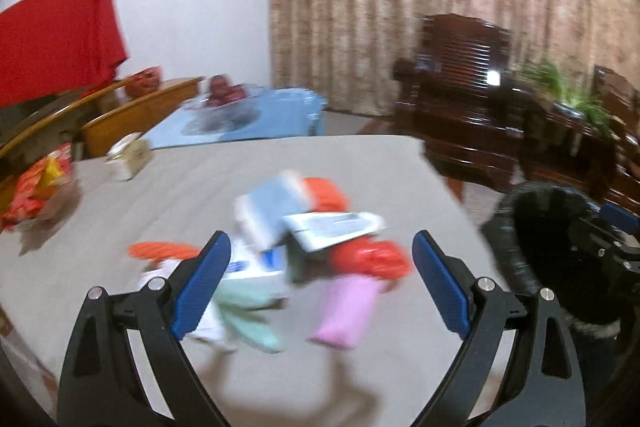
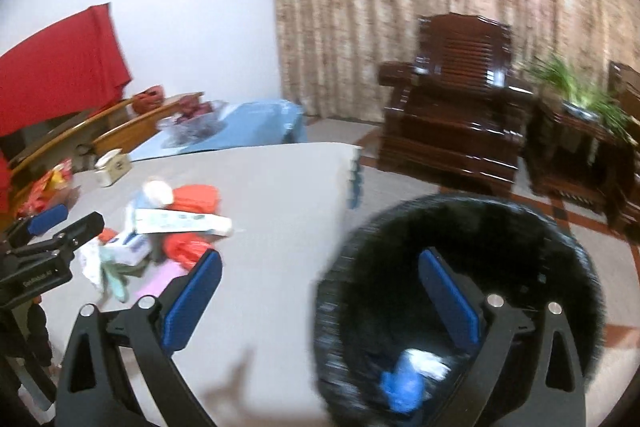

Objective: Collect trash
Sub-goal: 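Grasp the red plastic bag with the right gripper while the left gripper grasps the pink sponge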

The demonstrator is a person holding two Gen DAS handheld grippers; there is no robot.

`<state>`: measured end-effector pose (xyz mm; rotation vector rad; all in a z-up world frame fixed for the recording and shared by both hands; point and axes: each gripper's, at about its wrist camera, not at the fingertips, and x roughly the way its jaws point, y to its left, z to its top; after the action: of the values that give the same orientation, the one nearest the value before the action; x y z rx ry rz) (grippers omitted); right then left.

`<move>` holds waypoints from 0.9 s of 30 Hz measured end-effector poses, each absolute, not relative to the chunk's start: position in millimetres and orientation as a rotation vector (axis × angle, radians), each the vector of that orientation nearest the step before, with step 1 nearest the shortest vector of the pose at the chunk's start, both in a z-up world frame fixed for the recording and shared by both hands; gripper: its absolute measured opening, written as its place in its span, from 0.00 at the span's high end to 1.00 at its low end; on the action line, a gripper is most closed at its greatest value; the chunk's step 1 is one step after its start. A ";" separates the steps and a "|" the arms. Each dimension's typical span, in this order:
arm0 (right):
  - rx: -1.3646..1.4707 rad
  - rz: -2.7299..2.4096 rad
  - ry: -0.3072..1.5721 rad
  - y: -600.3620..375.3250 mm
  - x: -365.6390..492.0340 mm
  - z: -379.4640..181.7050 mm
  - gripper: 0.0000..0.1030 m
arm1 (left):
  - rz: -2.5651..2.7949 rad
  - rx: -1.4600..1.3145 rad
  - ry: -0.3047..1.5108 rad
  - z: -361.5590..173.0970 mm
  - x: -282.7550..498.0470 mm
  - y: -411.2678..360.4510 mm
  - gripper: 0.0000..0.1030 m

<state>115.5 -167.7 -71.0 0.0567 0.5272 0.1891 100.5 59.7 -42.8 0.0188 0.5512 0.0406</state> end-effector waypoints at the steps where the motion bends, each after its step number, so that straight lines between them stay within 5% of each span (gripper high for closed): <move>1: 0.050 0.200 0.528 -159.2 117.2 -73.0 0.06 | 0.068 0.011 0.560 -45.1 100.6 72.1 0.13; 10: 0.010 0.294 0.590 -88.6 152.3 -102.7 0.07 | 0.187 -0.014 0.612 -71.5 101.6 130.8 0.13; 27: -0.001 0.408 0.769 -41.9 220.2 -151.1 0.27 | 0.212 -0.046 0.649 -100.8 117.8 149.3 0.15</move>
<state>220.2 -41.9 -151.1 -0.0015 0.7687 0.4081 117.8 149.3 -100.8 -0.0463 0.6489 0.2119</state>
